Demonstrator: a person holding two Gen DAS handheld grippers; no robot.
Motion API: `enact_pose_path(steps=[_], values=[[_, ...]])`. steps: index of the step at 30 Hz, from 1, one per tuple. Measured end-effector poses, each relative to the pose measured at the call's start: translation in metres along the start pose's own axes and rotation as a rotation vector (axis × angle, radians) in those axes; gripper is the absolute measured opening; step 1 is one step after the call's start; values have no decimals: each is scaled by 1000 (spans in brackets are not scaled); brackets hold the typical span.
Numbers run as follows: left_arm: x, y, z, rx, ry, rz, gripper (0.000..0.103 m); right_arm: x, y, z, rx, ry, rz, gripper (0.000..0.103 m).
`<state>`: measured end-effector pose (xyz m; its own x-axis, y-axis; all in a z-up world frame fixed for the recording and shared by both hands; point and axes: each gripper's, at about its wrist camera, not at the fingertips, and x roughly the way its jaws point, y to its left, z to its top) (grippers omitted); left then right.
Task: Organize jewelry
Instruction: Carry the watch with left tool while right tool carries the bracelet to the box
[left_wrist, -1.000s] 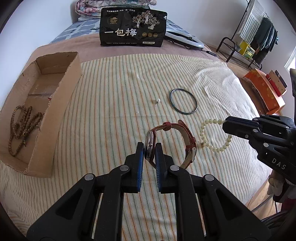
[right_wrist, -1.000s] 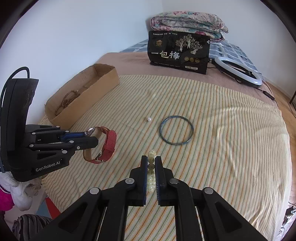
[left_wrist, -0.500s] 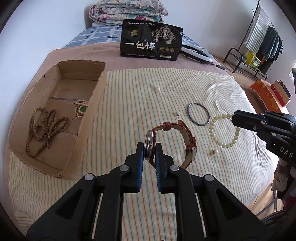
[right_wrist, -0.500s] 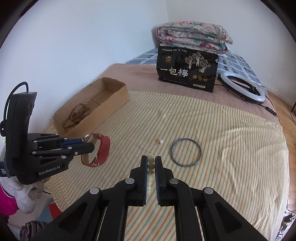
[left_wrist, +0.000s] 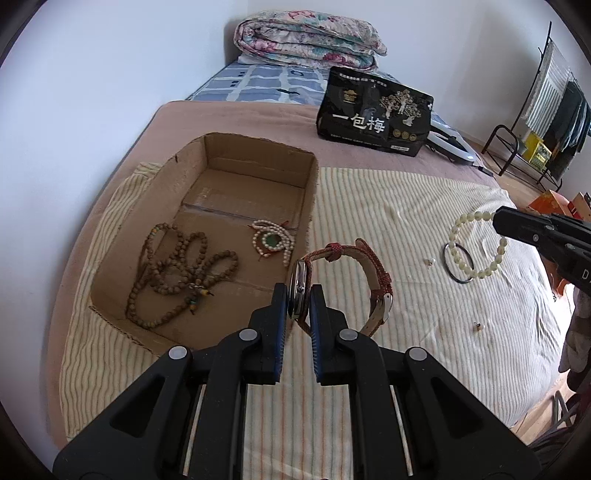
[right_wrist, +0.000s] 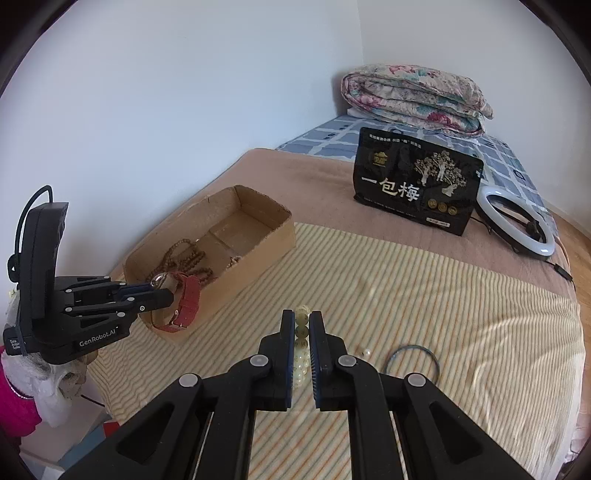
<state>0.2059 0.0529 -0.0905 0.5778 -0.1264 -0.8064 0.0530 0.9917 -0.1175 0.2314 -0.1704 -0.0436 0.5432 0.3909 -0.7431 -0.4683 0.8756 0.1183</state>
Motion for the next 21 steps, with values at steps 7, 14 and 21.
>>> enact_pose_path(steps=[7,14,21], values=[[-2,30,1,-15,-9,48,10,19,27,31,-28,-21,38,5],[-2,53,-2,-22,-6,90,10,40,54,52,-58,-22,79,5],[0,71,-6,-34,5,123,10,58,73,63,-75,-15,101,5]])
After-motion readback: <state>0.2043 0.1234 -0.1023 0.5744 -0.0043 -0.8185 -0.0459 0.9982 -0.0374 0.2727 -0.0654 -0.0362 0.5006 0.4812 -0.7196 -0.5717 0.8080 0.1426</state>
